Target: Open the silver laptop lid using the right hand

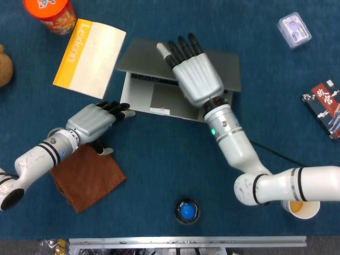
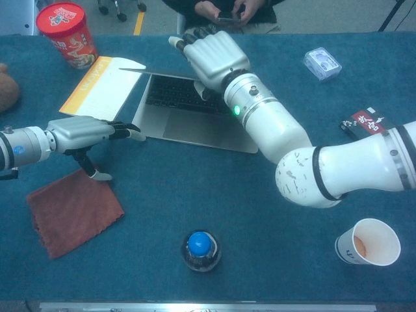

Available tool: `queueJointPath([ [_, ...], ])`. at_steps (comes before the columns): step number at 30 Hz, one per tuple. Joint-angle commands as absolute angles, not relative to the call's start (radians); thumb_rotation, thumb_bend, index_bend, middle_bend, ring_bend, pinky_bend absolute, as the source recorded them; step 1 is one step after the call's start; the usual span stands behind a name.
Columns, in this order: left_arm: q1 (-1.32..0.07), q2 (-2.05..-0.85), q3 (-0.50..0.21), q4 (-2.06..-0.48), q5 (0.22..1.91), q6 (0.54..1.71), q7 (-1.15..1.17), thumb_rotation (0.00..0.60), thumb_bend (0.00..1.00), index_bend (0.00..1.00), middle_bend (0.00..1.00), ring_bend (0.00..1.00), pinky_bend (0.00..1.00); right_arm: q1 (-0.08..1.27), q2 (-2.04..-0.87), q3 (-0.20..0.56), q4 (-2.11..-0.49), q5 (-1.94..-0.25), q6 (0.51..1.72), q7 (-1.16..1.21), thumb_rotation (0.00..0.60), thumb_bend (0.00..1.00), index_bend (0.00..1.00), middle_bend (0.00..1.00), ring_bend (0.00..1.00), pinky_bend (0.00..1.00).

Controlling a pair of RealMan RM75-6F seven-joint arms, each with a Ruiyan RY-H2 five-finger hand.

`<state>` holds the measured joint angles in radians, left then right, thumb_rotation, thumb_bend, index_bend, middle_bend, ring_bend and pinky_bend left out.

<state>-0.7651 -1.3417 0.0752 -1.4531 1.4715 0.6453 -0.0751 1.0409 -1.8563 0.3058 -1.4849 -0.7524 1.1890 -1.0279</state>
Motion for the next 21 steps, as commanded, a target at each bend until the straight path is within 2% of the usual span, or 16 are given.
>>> queueJointPath([
  [1, -0.766, -1.342, 0.077, -1.454, 1.469, 0.644, -0.074, 0.51, 0.22, 0.07, 0.02, 0.02, 0.05, 1.037, -1.843, 0.314, -1.48, -0.745, 1.194, -1.024, 0.6, 0.44, 0.02, 0.1, 0.0, 0.05],
  [21, -0.773, -1.342, 0.076, -1.462, 1.441, 0.636, -0.054, 0.507, 0.22, 0.07, 0.02, 0.02, 0.05, 1.028, -1.752, 0.376, -1.39, -0.708, 1.196, -0.964, 0.6, 0.44, 0.02, 0.1, 0.0, 0.05],
])
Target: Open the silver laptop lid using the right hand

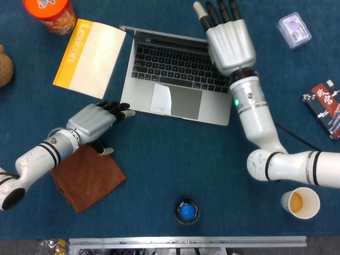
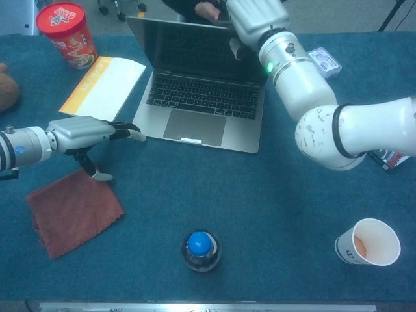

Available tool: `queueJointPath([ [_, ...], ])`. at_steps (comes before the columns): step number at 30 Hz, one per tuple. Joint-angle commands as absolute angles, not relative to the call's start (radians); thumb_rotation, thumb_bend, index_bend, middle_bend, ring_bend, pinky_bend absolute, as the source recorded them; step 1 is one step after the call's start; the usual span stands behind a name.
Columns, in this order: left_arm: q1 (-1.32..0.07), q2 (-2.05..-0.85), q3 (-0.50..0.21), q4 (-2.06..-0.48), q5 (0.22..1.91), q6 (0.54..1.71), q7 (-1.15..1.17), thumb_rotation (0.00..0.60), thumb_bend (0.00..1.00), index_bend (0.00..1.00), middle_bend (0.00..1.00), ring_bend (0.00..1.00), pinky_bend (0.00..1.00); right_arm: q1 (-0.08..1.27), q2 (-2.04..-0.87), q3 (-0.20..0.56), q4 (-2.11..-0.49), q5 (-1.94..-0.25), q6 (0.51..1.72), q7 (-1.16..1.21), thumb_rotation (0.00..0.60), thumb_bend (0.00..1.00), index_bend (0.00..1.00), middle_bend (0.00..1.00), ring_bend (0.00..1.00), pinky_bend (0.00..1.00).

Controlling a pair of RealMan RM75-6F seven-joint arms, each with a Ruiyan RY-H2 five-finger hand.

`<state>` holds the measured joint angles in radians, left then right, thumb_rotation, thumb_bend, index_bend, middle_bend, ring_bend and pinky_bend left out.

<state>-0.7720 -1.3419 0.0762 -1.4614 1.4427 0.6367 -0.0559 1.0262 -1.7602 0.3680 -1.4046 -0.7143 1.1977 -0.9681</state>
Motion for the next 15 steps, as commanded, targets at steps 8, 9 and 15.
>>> queueJointPath([
  [8, -0.774, -1.341, 0.075, -1.466, 1.429, 0.635, -0.042, 0.506, 0.22, 0.07, 0.02, 0.02, 0.05, 1.035, -1.743, 0.397, -1.298, -0.684, 1.179, -0.94, 0.6, 0.4, 0.02, 0.1, 0.0, 0.05],
  [9, -0.774, -1.34, 0.075, -1.467, 1.428, 0.635, -0.041, 0.506, 0.22, 0.07, 0.02, 0.02, 0.05, 1.036, -1.744, 0.4, -1.285, -0.68, 1.176, -0.937, 0.6, 0.4, 0.02, 0.1, 0.0, 0.05],
  [15, -0.771, -1.336, 0.076, -1.472, 1.422, 0.638, -0.035, 0.506, 0.22, 0.07, 0.02, 0.02, 0.05, 1.043, -1.755, 0.411, -1.199, -0.66, 1.155, -0.916, 0.6, 0.34, 0.02, 0.1, 0.0, 0.05],
])
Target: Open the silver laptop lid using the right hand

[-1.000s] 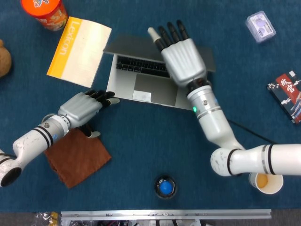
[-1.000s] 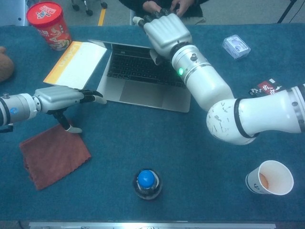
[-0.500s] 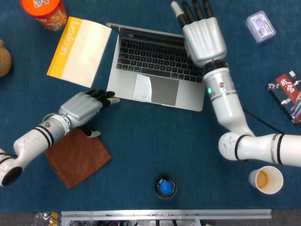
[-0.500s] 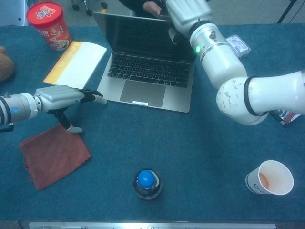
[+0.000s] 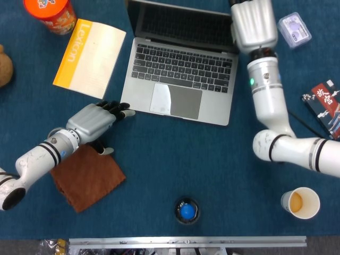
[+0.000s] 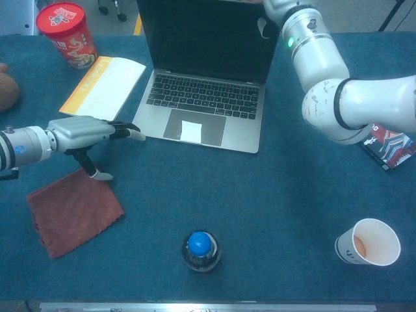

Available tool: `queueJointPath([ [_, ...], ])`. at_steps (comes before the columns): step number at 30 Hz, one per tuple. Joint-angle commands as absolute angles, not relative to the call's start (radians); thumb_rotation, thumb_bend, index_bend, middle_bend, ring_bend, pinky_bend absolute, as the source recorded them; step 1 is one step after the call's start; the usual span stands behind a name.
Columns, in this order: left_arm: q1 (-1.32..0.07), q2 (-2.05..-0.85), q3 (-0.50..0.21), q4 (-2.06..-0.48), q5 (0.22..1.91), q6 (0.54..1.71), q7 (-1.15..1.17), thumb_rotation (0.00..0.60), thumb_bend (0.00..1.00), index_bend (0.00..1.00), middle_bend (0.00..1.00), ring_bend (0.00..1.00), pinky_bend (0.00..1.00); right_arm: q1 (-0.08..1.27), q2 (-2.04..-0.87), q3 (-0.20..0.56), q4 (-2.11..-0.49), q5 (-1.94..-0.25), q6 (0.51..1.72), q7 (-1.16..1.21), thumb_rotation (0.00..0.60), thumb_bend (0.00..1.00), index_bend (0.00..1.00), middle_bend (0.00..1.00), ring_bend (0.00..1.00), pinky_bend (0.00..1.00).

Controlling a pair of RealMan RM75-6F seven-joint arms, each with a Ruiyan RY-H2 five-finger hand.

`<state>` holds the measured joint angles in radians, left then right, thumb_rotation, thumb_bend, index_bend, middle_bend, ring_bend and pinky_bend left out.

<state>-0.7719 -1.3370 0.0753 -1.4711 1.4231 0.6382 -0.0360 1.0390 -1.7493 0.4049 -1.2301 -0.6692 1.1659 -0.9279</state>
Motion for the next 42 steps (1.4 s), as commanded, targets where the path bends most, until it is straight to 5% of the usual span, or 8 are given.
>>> queueJointPath([
  [1, -0.771, -1.336, 0.076, -1.472, 1.421, 0.638, -0.034, 0.506, 0.22, 0.07, 0.02, 0.02, 0.05, 1.045, -1.757, 0.412, -1.186, -0.66, 1.152, -0.914, 0.6, 0.34, 0.02, 0.1, 0.0, 0.05],
  [17, -0.768, -1.328, 0.075, -1.477, 1.416, 0.646, -0.029, 0.507, 0.22, 0.07, 0.02, 0.02, 0.05, 1.062, -1.783, 0.443, -1.023, -0.638, 1.116, -0.884, 0.6, 0.32, 0.02, 0.1, 0.0, 0.05],
  [33, -0.684, -1.214, 0.051, -1.546, 1.4, 0.808, -0.071, 0.511, 0.22, 0.07, 0.02, 0.01, 0.05, 0.914, -1.538, 0.396, -1.51, -0.735, 1.241, -0.832, 0.6, 0.32, 0.02, 0.1, 0.0, 0.05],
  [38, -0.621, -1.188, 0.043, -1.555, 1.399, 0.92, -0.057, 0.6, 0.22, 0.07, 0.03, 0.01, 0.05, 0.83, -1.43, 0.349, -1.662, -0.772, 1.287, -0.803, 0.6, 0.32, 0.02, 0.1, 0.0, 0.05],
  [42, -0.564, -1.174, 0.032, -1.565, 1.388, 1.015, -0.046, 0.6, 0.22, 0.08, 0.05, 0.02, 0.05, 0.759, -1.35, 0.308, -1.756, -0.817, 1.324, -0.759, 0.6, 0.33, 0.02, 0.1, 0.0, 0.05],
])
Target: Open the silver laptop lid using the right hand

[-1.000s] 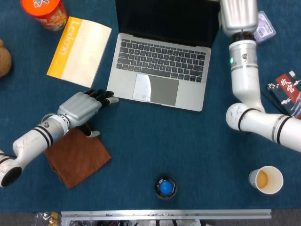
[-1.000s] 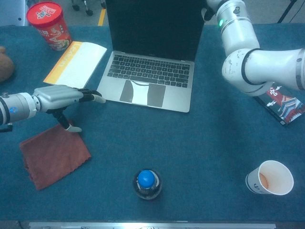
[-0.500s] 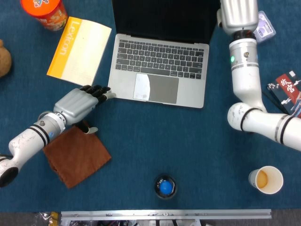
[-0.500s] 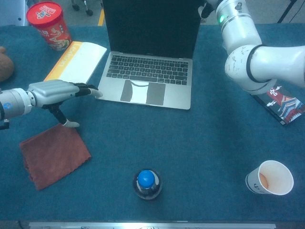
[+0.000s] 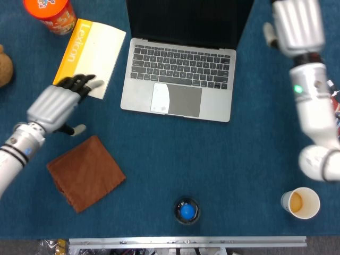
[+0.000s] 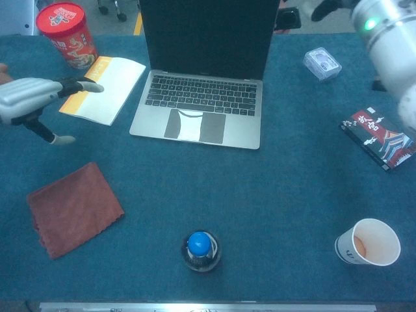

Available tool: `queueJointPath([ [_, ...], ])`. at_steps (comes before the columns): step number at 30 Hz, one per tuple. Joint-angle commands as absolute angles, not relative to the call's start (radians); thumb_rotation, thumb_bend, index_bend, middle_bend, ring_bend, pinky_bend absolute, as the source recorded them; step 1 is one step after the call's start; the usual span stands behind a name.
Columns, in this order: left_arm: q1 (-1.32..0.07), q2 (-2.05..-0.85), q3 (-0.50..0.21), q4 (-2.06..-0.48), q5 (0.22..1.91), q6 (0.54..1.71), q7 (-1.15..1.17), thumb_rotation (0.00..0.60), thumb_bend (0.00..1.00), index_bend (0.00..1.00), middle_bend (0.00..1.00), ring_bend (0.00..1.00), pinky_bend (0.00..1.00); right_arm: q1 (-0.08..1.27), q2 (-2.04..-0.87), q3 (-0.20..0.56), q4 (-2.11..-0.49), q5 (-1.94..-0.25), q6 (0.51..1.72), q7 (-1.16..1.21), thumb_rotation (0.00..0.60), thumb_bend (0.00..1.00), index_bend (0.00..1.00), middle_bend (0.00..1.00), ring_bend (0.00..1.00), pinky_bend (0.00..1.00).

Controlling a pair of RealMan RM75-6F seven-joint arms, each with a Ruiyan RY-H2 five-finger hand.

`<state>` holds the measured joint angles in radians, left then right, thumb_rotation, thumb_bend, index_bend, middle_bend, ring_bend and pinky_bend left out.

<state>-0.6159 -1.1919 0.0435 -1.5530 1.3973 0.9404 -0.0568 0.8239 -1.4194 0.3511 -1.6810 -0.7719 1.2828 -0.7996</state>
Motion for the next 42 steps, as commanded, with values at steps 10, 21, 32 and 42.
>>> queueJointPath([
  [10, -0.431, -1.126, 0.007, -1.615, 1.357, 1.217, -0.013, 0.6, 0.22, 0.1, 0.06, 0.02, 0.05, 0.574, -1.206, 0.196, -1.902, -0.944, 1.43, -0.626, 0.6, 0.33, 0.02, 0.1, 0.0, 0.05],
  [21, -0.267, -1.073, 0.026, -1.691, 1.377, 1.419, 0.004, 0.6, 0.22, 0.1, 0.07, 0.02, 0.05, 0.367, -1.139, 0.075, -1.933, -1.11, 1.57, -0.475, 0.6, 0.33, 0.02, 0.1, 0.0, 0.05],
  [32, -0.128, -1.063, 0.05, -1.706, 1.434, 1.575, -0.012, 0.6, 0.22, 0.11, 0.08, 0.02, 0.05, 0.2, -1.103, 0.005, -1.91, -1.214, 1.658, -0.342, 0.6, 0.33, 0.02, 0.1, 0.0, 0.05],
  [42, -0.074, -1.054, 0.038, -1.719, 1.415, 1.588, -0.004, 0.6, 0.22, 0.11, 0.08, 0.02, 0.05, 0.137, -1.089, 0.02, -1.877, -1.232, 1.649, -0.278, 0.6, 0.33, 0.02, 0.1, 0.0, 0.05],
])
